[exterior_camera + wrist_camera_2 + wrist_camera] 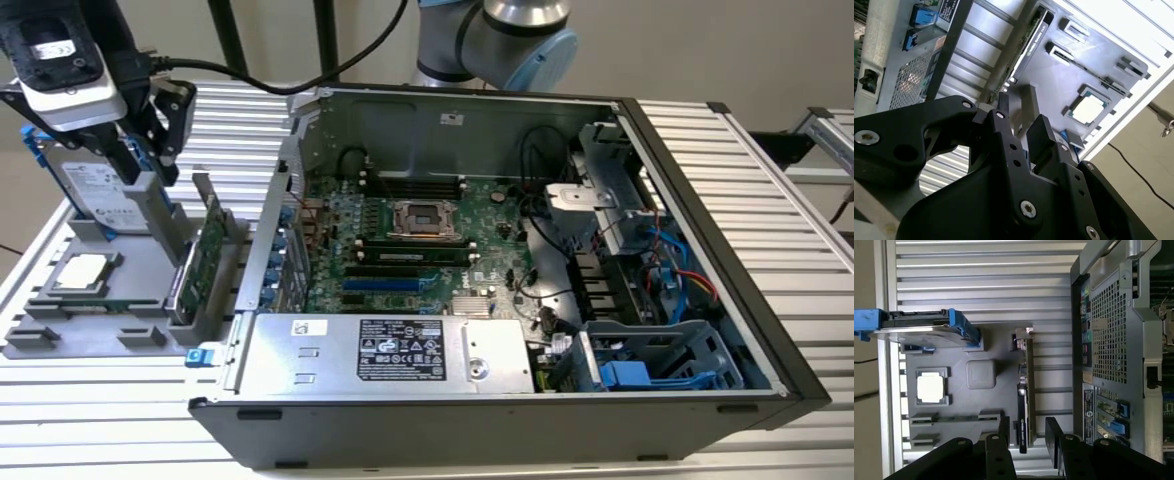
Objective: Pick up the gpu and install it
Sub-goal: 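Pick up the gpu and move the gpu toward the slot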
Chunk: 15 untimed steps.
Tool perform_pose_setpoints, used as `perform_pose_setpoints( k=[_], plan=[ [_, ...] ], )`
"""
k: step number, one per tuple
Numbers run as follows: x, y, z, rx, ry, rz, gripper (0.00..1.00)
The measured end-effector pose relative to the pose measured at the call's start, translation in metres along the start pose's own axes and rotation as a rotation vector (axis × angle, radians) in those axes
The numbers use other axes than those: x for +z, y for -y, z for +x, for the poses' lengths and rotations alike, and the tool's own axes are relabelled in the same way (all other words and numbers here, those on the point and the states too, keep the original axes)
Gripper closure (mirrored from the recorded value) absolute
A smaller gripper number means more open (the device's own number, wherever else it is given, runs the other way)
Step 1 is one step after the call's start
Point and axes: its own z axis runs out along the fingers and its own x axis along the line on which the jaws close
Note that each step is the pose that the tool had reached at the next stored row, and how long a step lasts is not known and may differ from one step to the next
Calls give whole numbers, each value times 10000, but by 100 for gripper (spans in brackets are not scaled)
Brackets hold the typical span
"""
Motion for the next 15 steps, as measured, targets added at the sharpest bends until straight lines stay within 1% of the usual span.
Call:
perform_pose_setpoints(
  k=[15],
  plan=[
    [43, 2, 1, 0, 0, 0, 0]
  ],
)
